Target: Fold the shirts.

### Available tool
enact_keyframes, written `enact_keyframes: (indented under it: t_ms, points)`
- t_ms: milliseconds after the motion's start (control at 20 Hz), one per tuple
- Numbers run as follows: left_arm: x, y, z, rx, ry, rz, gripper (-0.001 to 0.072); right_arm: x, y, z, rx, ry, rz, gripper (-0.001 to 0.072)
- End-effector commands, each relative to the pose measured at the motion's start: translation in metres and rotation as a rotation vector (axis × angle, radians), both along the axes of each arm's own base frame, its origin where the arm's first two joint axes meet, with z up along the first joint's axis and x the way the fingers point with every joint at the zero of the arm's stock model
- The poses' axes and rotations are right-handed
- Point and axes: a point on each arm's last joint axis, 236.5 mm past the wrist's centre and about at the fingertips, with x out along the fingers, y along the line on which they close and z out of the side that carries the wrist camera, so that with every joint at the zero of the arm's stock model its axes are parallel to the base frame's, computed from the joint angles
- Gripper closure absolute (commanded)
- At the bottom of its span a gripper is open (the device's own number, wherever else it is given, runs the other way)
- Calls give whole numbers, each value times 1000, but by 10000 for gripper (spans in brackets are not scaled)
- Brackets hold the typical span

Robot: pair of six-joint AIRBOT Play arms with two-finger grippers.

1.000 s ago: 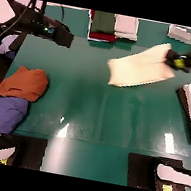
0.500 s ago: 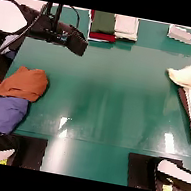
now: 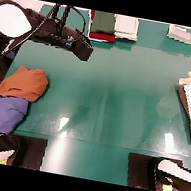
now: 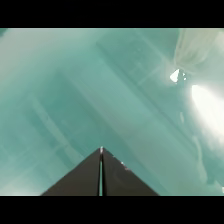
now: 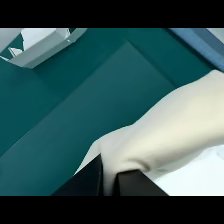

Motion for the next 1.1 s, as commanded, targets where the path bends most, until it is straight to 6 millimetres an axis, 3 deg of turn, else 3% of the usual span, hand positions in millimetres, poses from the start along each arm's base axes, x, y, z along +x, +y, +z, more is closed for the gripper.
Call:
enact_keyframes:
  t_ms: [0,150,250,500,750,800,850,900,950,1050]
  points:
    - [-4,1,-4,14,17,-7,685,-26,-6,16,-33,47,-31,689]
    - [-7,2,-8,29,34,-13,685,-67,-21,-4,-56,189,-105,689]
    - [-8,3,-10,33,39,-14,685,-98,-28,-29,-54,275,-162,689]
    - [-10,3,-12,40,47,-17,685,-174,-27,-124,49,457,-256,688]
    - [-10,4,-12,42,51,-18,685,-215,-15,-196,96,557,-251,683]
    - [-11,4,-13,44,54,-19,685,-222,-14,-204,109,573,-255,563]
    - [-11,4,-13,46,55,-19,685,-230,-16,-210,129,581,-275,322]
    - [-11,4,-13,46,56,-19,685,-238,-19,-212,142,582,-299,154]
    - [-11,4,-13,46,56,-19,685,-240,-22,-209,150,567,-314,120]
    - [-11,4,-13,46,55,-19,685,-217,-20,-187,173,455,-298,122]
